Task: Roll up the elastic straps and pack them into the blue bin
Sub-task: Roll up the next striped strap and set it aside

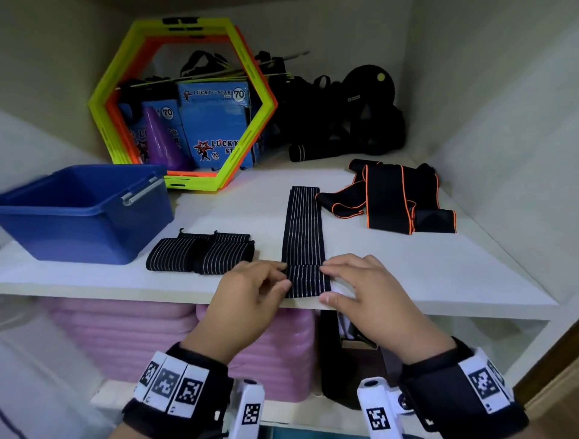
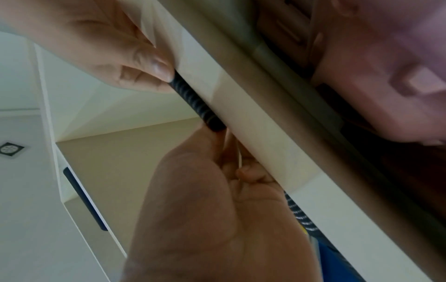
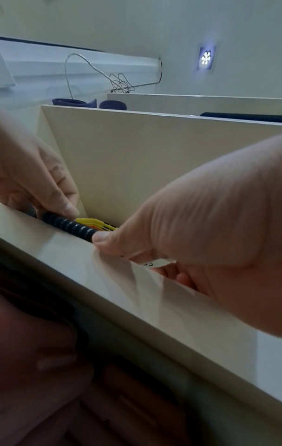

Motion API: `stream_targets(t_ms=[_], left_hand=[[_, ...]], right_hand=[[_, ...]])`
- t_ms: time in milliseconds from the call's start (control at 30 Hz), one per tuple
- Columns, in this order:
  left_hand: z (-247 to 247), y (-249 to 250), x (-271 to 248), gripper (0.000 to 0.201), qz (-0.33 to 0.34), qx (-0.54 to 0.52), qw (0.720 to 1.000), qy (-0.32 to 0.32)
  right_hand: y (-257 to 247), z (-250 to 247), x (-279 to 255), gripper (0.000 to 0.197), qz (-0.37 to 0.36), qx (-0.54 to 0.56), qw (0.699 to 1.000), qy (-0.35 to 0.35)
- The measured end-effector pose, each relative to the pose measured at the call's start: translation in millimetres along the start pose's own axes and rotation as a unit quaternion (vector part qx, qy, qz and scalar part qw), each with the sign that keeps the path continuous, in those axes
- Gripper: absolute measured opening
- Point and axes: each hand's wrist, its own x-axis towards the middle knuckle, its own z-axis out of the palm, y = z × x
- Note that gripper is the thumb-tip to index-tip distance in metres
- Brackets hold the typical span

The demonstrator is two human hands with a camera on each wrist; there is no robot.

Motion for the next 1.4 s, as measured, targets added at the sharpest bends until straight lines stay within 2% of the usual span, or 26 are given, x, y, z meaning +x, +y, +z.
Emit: stream_targets(t_ms=[133, 300, 433, 533, 667, 833, 1000, 1133, 1200, 1267, 1333, 1400], left_hand=[[-5.2, 2.3, -7.8, 0.046, -0.079, -0.04, 0.995, -0.041], [-0.3, 9.5, -6.2, 0.03, -0.133, -0.115, 0.984, 0.029], [4.1, 15.1, 0.1, 0.02, -0.155, -0.104, 0.98, 0.065], [5.9, 17.8, 3.5, 0.019, -0.158, -0.11, 0.977, 0.086], [8.5, 15.6, 7.7, 0.018, -0.154, -0.128, 0.977, 0.073], [5.4, 12.0, 10.2, 0.024, -0.093, -0.079, 0.992, 0.04], [0.5, 13.9, 11.0, 0.027, -0.05, -0.001, 0.999, 0.002], [-5.5, 18.3, 7.8, 0.05, -0.064, -0.01, 0.996, -0.06], [-8.8, 18.6, 8.1, 0.059, -0.067, 0.0, 0.993, -0.092], [-12.0, 18.4, 9.2, 0.06, -0.062, 0.021, 0.992, -0.112], [-15.1, 16.3, 12.4, 0.053, -0.066, 0.019, 0.99, -0.125], [-18.6, 12.5, 15.6, 0.039, -0.078, 0.009, 0.987, -0.138]], right_hand=[[4.3, 2.2, 1.7, 0.037, -0.006, 0.01, 1.0, 0.028], [1.7, 11.5, 3.0, 0.033, 0.031, 0.017, 0.995, 0.097], [0.4, 16.8, 5.2, 0.029, 0.081, 0.049, 0.987, 0.129], [-3.8, 17.2, 6.0, 0.029, 0.099, 0.058, 0.982, 0.147], [-8.6, 15.9, 6.6, 0.024, 0.094, 0.037, 0.984, 0.145], [-7.8, 14.8, 7.0, 0.028, 0.099, 0.011, 0.987, 0.13], [-7.6, 13.3, 6.3, 0.05, 0.071, -0.011, 0.993, 0.092], [-4.3, 6.9, 2.3, 0.059, 0.07, 0.022, 0.997, 0.026], [-0.8, 5.5, 2.8, 0.046, 0.069, 0.019, 0.997, 0.016], [0.5, 5.6, 4.4, 0.028, 0.061, 0.023, 0.997, 0.033], [0.0, 7.0, 5.5, 0.015, 0.062, 0.028, 0.997, 0.044], [-1.0, 8.5, 6.2, 0.006, 0.065, 0.023, 0.996, 0.048]])
